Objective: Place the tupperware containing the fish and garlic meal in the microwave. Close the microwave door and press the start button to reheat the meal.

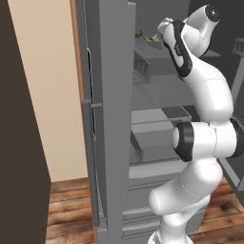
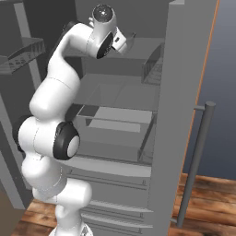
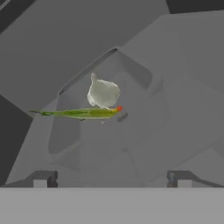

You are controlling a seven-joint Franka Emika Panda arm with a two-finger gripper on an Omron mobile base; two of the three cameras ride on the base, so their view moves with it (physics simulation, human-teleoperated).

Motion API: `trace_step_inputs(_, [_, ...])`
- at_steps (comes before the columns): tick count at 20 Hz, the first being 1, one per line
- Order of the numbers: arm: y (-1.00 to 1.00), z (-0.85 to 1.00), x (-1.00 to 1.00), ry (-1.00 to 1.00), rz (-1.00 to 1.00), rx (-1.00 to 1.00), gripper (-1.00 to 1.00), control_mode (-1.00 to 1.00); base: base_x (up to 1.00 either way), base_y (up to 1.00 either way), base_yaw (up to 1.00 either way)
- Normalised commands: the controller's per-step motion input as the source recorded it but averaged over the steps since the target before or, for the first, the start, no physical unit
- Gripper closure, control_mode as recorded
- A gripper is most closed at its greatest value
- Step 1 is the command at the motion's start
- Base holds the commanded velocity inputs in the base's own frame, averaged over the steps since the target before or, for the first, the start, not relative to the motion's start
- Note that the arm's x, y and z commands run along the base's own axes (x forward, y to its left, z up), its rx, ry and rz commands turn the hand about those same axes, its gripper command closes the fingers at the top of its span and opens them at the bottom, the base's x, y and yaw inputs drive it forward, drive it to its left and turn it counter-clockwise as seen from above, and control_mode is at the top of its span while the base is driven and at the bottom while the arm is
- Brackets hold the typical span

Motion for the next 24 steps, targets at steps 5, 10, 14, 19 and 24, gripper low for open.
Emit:
trace_step_inputs(5, [0.00,-0.03,0.45,0.01,0.00,0.00,-1.00,-1.00,0.00,0.00,0.00])
trace_step_inputs(10, [0.00,0.00,0.45,0.05,0.00,0.00,-1.00,-1.00,0.00,0.00,0.00])
trace_step_inputs(14, [0.00,0.00,0.42,0.07,-0.01,0.00,-1.00,-1.00,0.00,0.00,0.00])
trace_step_inputs(19, [0.00,0.00,0.39,0.05,-0.02,0.00,-1.00,-1.00,0.00,0.00,0.00])
trace_step_inputs(24, [0.00,-0.01,0.30,0.04,-0.04,0.00,-1.00,-1.00,0.00,0.00,0.00])
